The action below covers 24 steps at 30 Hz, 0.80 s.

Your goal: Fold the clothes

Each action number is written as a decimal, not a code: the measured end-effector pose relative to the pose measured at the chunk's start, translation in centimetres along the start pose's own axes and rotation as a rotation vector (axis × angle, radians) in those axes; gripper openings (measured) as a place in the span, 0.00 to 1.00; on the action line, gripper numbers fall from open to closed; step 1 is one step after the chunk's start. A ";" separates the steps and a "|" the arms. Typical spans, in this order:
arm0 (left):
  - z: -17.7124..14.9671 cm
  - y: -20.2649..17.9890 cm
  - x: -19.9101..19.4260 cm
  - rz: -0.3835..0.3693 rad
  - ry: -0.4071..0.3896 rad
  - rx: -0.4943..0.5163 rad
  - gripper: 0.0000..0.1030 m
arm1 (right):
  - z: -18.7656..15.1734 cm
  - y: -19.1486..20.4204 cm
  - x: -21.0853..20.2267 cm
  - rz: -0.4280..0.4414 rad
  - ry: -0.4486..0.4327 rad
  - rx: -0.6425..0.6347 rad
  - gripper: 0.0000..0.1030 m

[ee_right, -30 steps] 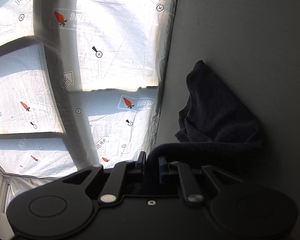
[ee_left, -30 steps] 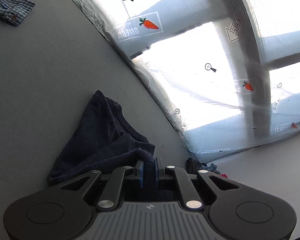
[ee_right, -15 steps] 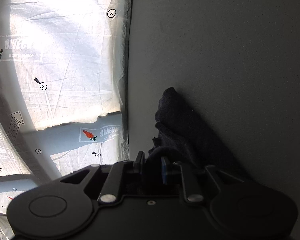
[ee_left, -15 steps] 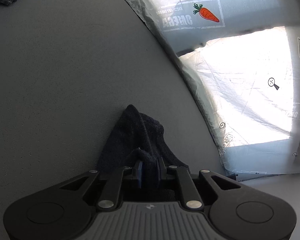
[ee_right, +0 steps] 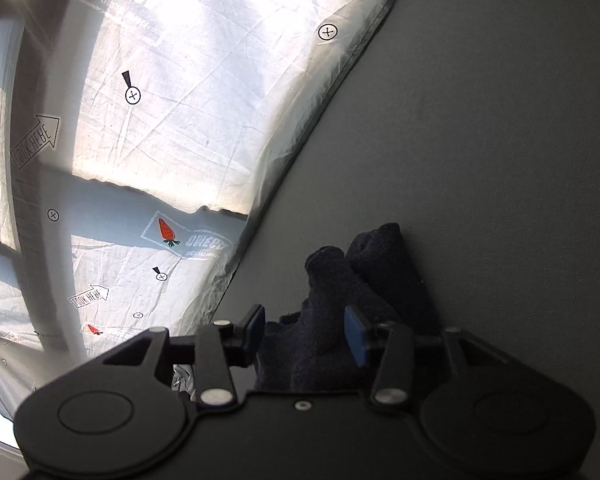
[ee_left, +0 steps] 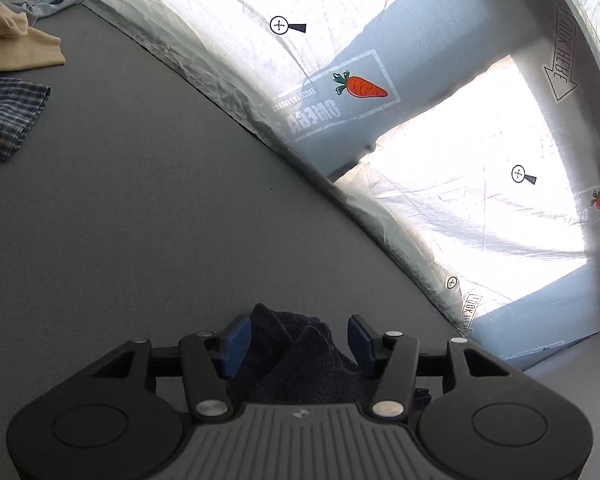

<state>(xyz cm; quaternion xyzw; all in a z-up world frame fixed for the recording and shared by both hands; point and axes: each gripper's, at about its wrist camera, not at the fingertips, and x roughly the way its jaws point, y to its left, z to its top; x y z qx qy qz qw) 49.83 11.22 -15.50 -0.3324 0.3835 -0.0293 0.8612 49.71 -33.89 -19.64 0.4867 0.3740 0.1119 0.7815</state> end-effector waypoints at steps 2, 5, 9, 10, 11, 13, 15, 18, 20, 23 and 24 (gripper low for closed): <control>-0.3 -1.4 -0.2 0.040 -0.004 0.098 0.73 | -0.3 1.8 0.0 -0.068 -0.020 -0.126 0.59; -2.1 -3.6 0.8 0.090 0.038 0.246 0.87 | -2.1 4.6 1.3 -0.233 -0.013 -0.425 0.83; -5.3 -5.8 3.2 0.159 0.117 0.445 0.90 | -5.0 5.9 3.8 -0.381 0.048 -0.708 0.87; -6.0 -6.1 3.9 0.184 0.135 0.498 0.90 | -5.6 5.6 3.7 -0.389 0.065 -0.734 0.88; -6.7 -6.3 4.5 0.212 0.150 0.553 0.90 | -6.1 5.2 3.8 -0.397 0.079 -0.759 0.90; -8.2 -6.5 5.7 0.275 0.167 0.672 0.92 | -6.6 5.1 4.5 -0.421 0.079 -0.781 0.92; -9.0 -6.5 6.4 0.315 0.139 0.746 1.00 | -6.8 4.8 5.1 -0.450 0.067 -0.804 0.97; -8.9 -6.0 7.1 0.305 0.137 0.760 1.00 | -7.0 4.4 6.3 -0.488 0.073 -0.839 0.99; -8.3 -5.3 7.7 0.289 0.155 0.714 1.00 | -6.7 3.9 6.8 -0.479 0.083 -0.823 0.99; -7.2 -4.0 9.0 0.260 0.189 0.603 1.00 | -5.8 3.0 7.7 -0.458 0.102 -0.786 1.00; -6.9 -3.7 9.5 0.257 0.197 0.578 1.00 | -5.6 2.9 8.1 -0.453 0.104 -0.777 1.00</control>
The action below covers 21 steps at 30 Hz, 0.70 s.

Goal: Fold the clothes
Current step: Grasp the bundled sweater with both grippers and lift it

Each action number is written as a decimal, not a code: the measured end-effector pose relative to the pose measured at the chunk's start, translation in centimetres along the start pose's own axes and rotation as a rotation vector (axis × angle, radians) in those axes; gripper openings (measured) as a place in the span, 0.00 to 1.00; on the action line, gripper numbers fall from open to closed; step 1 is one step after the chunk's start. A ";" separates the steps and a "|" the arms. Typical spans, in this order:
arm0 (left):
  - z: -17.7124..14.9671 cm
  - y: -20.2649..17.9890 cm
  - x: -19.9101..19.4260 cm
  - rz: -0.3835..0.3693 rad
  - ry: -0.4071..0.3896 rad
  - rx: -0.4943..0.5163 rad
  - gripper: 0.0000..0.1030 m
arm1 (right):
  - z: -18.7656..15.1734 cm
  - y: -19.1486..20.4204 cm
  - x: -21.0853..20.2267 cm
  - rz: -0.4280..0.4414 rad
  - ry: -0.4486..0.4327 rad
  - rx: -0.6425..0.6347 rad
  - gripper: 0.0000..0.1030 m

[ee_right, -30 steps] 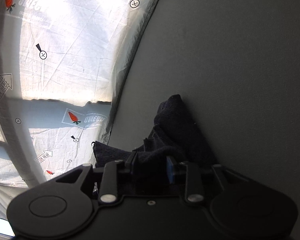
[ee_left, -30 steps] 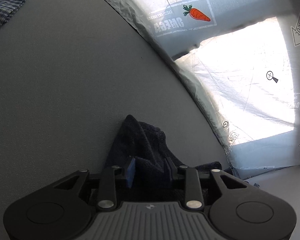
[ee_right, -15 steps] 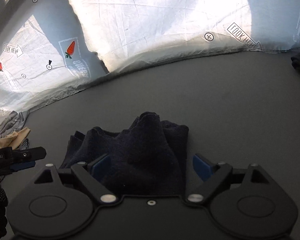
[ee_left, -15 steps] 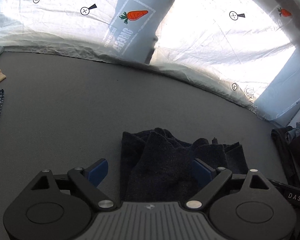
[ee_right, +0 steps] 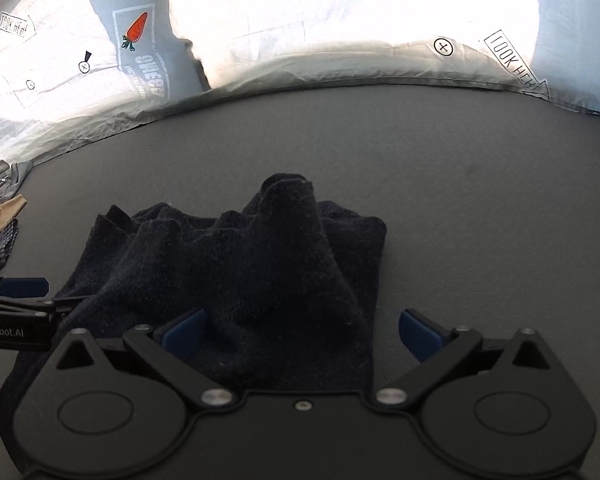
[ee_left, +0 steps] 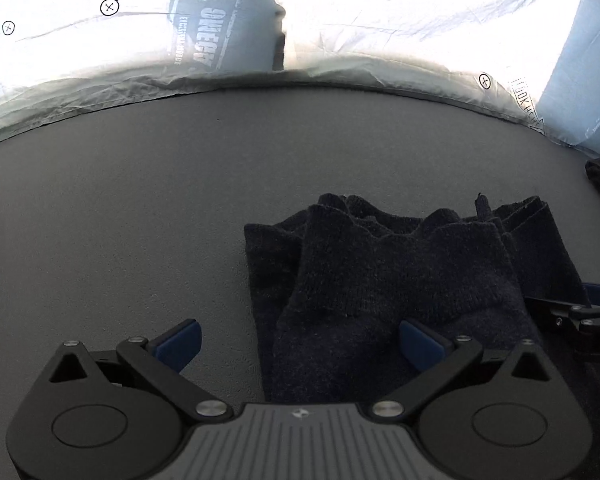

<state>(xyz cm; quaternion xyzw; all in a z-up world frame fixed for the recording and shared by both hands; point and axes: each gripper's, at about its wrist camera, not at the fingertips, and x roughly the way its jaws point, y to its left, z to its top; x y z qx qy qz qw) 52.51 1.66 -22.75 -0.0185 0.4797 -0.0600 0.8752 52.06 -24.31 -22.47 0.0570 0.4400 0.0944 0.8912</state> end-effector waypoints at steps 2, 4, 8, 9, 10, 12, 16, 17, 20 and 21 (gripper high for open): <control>0.2 0.6 1.0 -0.005 0.016 -0.020 1.00 | 0.4 -0.4 0.9 0.001 0.004 0.015 1.00; 0.5 0.8 1.9 -0.019 0.023 -0.013 1.00 | 0.8 -0.5 1.7 0.019 0.012 0.013 1.00; 0.8 1.0 2.8 -0.046 0.018 0.014 1.00 | 1.6 -0.7 2.5 0.042 0.011 0.000 0.99; 0.8 1.1 3.0 -0.056 0.017 0.010 1.00 | 1.8 -0.8 2.6 0.048 0.012 -0.004 0.98; 0.8 1.3 3.2 -0.066 0.016 -0.001 1.00 | 1.9 -0.8 2.7 0.058 0.012 -0.006 0.97; 0.9 1.5 3.3 -0.083 0.013 -0.019 0.98 | 2.1 -1.0 2.8 0.093 0.012 -0.006 0.88; 0.9 1.2 3.1 -0.111 -0.008 -0.013 0.90 | 2.3 -0.8 2.7 0.114 0.016 -0.009 0.81; 1.0 1.2 3.1 -0.115 -0.004 -0.019 0.89 | 2.4 -0.8 2.7 0.116 0.018 -0.008 0.77; 1.3 1.2 3.0 -0.134 0.007 -0.046 0.83 | 2.4 -0.6 2.5 0.122 0.028 0.012 0.70; 1.4 1.2 2.9 -0.144 0.009 -0.056 0.77 | 2.5 -0.6 2.5 0.129 0.033 0.027 0.66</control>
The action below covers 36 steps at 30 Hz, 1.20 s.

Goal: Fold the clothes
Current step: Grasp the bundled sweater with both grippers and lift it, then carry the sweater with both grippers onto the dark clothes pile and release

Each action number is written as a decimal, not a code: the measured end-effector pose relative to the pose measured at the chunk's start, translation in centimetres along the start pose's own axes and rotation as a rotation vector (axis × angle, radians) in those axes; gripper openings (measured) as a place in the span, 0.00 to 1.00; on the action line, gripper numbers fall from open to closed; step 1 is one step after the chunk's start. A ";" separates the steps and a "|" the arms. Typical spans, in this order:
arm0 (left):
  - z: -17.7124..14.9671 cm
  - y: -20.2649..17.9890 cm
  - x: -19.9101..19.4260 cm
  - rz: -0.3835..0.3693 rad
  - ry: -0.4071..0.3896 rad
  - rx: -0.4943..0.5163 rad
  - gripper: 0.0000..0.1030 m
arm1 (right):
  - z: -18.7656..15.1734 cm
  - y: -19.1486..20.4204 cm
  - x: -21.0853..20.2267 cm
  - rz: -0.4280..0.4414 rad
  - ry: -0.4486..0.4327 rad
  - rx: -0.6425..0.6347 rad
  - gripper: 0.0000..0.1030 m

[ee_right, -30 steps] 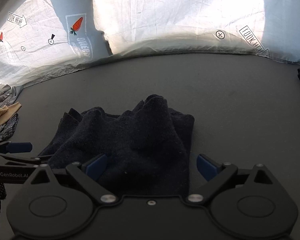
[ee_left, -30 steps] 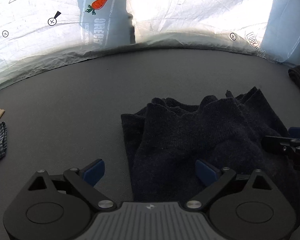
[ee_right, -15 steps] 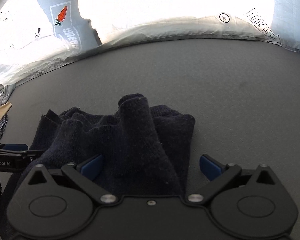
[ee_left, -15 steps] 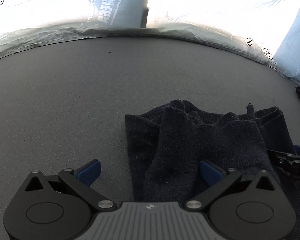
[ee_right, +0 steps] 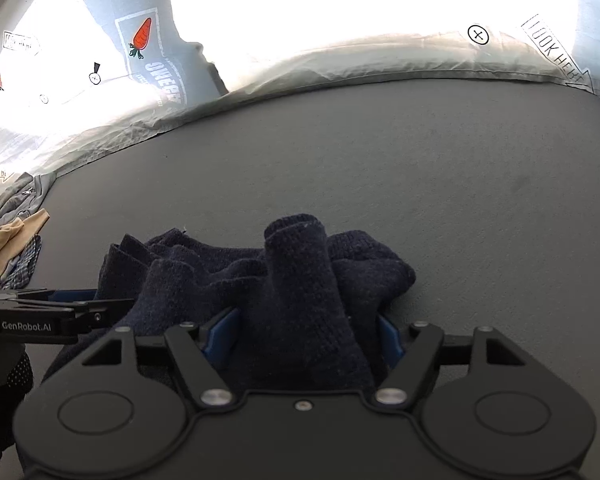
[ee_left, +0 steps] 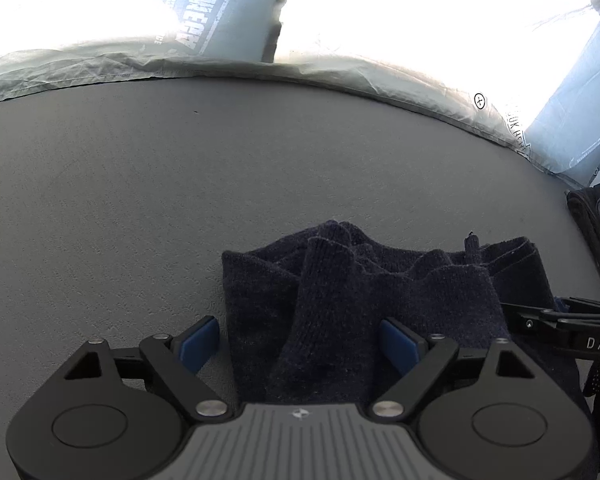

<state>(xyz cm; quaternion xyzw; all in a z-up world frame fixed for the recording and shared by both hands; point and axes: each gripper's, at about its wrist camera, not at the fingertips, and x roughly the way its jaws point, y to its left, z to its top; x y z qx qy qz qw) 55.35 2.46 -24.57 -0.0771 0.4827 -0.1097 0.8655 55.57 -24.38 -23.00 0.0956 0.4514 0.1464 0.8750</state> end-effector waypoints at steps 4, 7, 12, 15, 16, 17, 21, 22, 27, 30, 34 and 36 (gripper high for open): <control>-0.6 -0.5 -0.6 -0.044 -0.031 -0.024 0.52 | 0.1 0.6 -0.3 0.000 0.011 -0.005 0.53; -1.4 -1.3 -1.4 -0.035 -0.059 -0.037 0.33 | -0.2 1.7 -1.5 -0.028 -0.028 -0.039 0.28; -2.3 -4.1 -5.0 -0.025 -0.126 0.050 0.23 | -1.6 3.6 -4.7 -0.066 -0.118 -0.070 0.23; -3.4 -5.8 -7.7 -0.047 -0.176 0.102 0.23 | -2.5 4.9 -7.5 -0.085 -0.174 -0.105 0.23; -3.9 -6.2 -8.6 -0.052 -0.192 0.113 0.23 | -2.8 5.2 -8.4 -0.091 -0.192 -0.117 0.23; -4.5 -6.7 -9.8 -0.057 -0.213 0.124 0.23 | -3.3 5.7 -9.6 -0.098 -0.216 -0.130 0.22; -6.6 -7.6 -14.0 -0.089 -0.280 0.117 0.22 | -5.4 7.4 -14.1 -0.131 -0.305 -0.135 0.22; -7.0 -7.8 -14.8 -0.099 -0.291 0.114 0.22 | -6.1 7.9 -15.2 -0.143 -0.324 -0.137 0.22; -8.7 -8.6 -19.2 -0.148 -0.383 0.115 0.21 | -8.7 10.1 -20.5 -0.211 -0.415 -0.127 0.21; -9.4 -9.9 -21.4 -0.193 -0.436 0.168 0.21 | -9.7 11.2 -23.8 -0.260 -0.482 -0.107 0.21; -9.7 -11.9 -23.7 -0.301 -0.483 0.219 0.21 | -10.6 12.5 -28.6 -0.355 -0.545 -0.085 0.21; -9.5 -12.8 -24.6 -0.372 -0.498 0.218 0.21 | -11.0 12.6 -31.1 -0.398 -0.571 -0.053 0.22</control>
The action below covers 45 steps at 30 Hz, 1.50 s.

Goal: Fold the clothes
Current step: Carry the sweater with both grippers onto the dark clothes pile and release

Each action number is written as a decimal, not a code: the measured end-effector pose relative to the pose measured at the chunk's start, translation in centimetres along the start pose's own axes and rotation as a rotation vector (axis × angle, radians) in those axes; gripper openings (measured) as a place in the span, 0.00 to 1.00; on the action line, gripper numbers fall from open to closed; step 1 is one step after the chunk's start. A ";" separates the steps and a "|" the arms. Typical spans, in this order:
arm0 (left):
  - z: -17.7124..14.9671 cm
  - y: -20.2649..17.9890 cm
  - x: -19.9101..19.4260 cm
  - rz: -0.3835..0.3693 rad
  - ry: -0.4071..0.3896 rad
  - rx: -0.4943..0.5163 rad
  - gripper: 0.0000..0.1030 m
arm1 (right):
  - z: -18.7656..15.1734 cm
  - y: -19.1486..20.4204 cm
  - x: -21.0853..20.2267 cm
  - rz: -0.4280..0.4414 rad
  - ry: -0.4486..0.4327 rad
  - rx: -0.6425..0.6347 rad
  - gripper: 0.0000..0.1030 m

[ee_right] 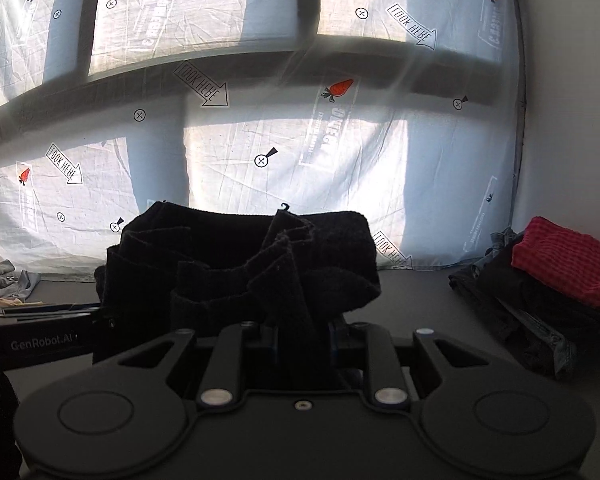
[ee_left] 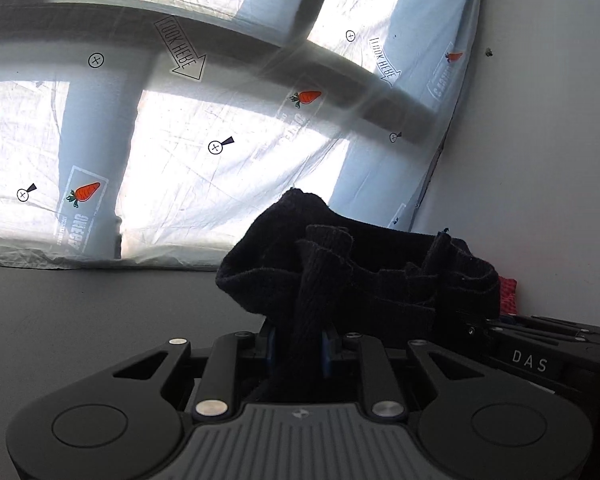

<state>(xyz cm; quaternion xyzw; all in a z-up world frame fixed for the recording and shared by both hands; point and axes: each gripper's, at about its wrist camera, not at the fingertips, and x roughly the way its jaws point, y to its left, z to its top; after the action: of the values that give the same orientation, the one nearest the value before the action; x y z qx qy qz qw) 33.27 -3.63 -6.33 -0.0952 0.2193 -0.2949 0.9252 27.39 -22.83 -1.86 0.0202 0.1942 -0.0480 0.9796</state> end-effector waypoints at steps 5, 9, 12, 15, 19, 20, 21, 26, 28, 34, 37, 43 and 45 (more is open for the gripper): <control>1.1 -3.9 0.6 -0.144 -0.053 -0.012 0.21 | 2.0 -3.6 -3.8 -0.123 -0.056 0.014 0.22; 1.4 -8.6 1.8 -0.209 -0.063 0.002 0.21 | 2.5 -8.1 -5.7 -0.192 -0.106 0.039 0.22; 1.4 -13.0 3.2 -0.229 -0.074 0.036 0.21 | 2.4 -12.5 -6.0 -0.220 -0.146 0.042 0.22; 1.6 -18.1 4.8 -0.220 -0.082 0.067 0.21 | 2.3 -18.7 -5.4 -0.212 -0.183 0.087 0.22; 1.7 -25.7 7.8 -0.217 -0.081 0.075 0.21 | 3.1 -28.3 -4.3 -0.169 -0.212 0.079 0.22; 1.7 -27.7 8.9 -0.222 -0.089 0.094 0.21 | 3.5 -30.5 -4.0 -0.159 -0.226 0.050 0.22; 1.7 -29.7 9.9 -0.226 -0.095 0.113 0.21 | 3.9 -32.3 -3.7 -0.155 -0.233 0.025 0.22; 2.6 -37.1 15.6 -0.264 -0.107 0.121 0.21 | 7.2 -41.3 -3.0 -0.162 -0.260 -0.032 0.22; 3.0 -39.3 17.9 -0.271 -0.118 0.133 0.21 | 8.2 -43.8 -2.4 -0.180 -0.283 -0.080 0.22; 3.9 -42.3 24.7 -0.298 -0.100 0.161 0.21 | 10.6 -50.1 2.1 -0.172 -0.300 -0.089 0.23; 4.3 -41.7 28.9 -0.292 -0.076 0.165 0.21 | 11.2 -52.2 6.1 -0.145 -0.287 -0.101 0.23; 4.9 -36.6 38.2 -0.196 0.015 0.079 0.22 | 11.9 -54.3 18.2 -0.062 -0.203 -0.114 0.25; 4.7 -33.6 40.7 -0.149 0.049 -0.037 0.22 | 11.4 -54.4 23.0 -0.026 -0.154 -0.087 0.27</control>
<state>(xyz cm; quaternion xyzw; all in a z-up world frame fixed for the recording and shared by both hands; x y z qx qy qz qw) 48.21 -54.49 -6.15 -0.1214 0.2396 -0.3612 0.8930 47.29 -79.53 -1.24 -0.0286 0.1205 -0.0537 0.9909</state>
